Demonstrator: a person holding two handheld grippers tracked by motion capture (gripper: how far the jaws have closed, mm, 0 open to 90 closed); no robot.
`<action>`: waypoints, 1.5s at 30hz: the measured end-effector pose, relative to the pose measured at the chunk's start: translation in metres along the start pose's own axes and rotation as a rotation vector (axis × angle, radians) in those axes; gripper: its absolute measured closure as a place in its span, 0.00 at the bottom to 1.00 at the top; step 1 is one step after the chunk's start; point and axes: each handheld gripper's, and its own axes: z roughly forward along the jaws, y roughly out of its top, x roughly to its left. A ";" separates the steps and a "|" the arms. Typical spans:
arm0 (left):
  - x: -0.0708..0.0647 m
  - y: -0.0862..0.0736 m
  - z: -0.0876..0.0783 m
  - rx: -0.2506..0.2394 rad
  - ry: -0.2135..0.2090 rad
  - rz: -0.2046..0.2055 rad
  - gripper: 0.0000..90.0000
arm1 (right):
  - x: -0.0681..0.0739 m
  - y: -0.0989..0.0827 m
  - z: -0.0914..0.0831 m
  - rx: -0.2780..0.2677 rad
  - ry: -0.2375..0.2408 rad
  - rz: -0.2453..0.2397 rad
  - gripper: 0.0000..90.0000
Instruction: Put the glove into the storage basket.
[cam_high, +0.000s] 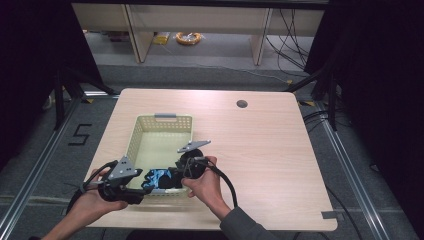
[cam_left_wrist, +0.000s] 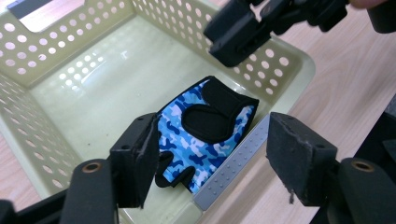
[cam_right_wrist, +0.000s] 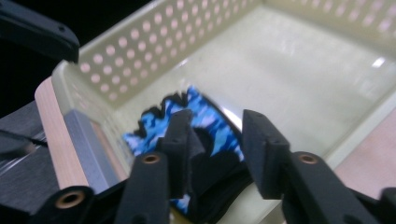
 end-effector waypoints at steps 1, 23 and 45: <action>-0.002 0.000 -0.002 -0.008 -0.001 -0.015 0.36 | 0.000 0.004 -0.005 -0.034 -0.017 -0.022 0.63; -0.069 0.000 0.012 -0.180 -0.153 -0.012 0.26 | -0.028 -0.037 -0.091 -0.197 -0.075 -0.078 0.38; -0.110 -0.021 0.043 -0.188 -0.252 0.036 0.17 | -0.044 -0.097 -0.121 -0.252 -0.099 -0.043 0.34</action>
